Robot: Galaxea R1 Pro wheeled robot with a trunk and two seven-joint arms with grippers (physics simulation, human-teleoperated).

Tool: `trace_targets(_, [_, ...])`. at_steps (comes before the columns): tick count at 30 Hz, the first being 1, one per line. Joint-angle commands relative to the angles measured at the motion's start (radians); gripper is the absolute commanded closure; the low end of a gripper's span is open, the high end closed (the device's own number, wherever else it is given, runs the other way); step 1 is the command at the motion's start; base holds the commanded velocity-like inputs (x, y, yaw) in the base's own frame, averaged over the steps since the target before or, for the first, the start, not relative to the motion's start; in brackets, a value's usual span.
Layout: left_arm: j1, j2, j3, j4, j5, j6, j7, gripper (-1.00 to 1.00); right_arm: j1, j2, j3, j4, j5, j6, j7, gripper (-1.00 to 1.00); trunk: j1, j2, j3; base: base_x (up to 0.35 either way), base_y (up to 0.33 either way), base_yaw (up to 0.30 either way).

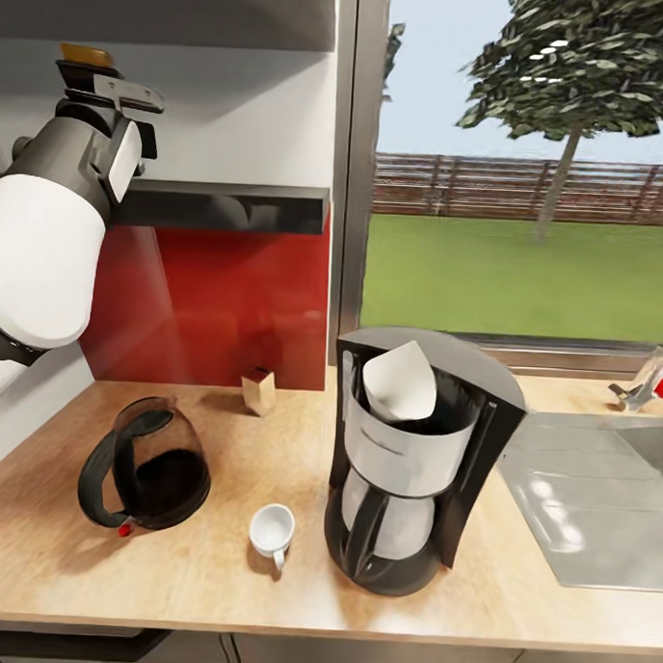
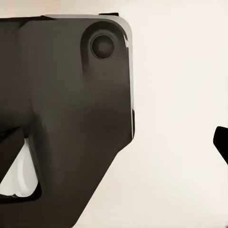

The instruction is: Set up a coffee station on the kitchen countertop: keep the coffee maker on the countertop, move the bottle of coffee from the kitchen shelf to the counter next to the coffee maker, place a paper coffee filter on top of the coffee maker, put the saucer next to the coffee maker with the coffee cup on the saucer, and place the electric kettle next to the coffee maker.

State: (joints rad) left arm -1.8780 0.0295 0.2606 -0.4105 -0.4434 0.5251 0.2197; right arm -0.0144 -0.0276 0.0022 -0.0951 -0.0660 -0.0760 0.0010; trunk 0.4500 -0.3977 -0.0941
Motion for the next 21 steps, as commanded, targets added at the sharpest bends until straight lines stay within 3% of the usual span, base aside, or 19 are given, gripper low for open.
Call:
trace_targets(1, [-0.001,0.0,0.003,-0.001,-0.003,0.003,0.0,1.0,-0.001,0.0,0.001,0.001,-0.007,-0.004,0.0,-1.0,0.0,-0.002,-0.002,-0.328,0.0,-0.213])
trace_targets(10, [-0.001,0.0,0.003,-0.001,-0.003,0.003,0.0,1.0,-0.001,0.0,0.001,0.001,-0.006,-0.004,-0.002,-1.0,0.0,-0.002,-0.002,-0.323,0.0,-0.254])
trace_targets(21, [-0.001,-0.001,0.002,-0.001,-0.003,0.004,0.0,1.0,-0.001,0.0,0.0,0.0,-0.008,-0.004,0.002,-1.0,0.0,-0.002,-0.002,-0.028,0.0,-0.263])
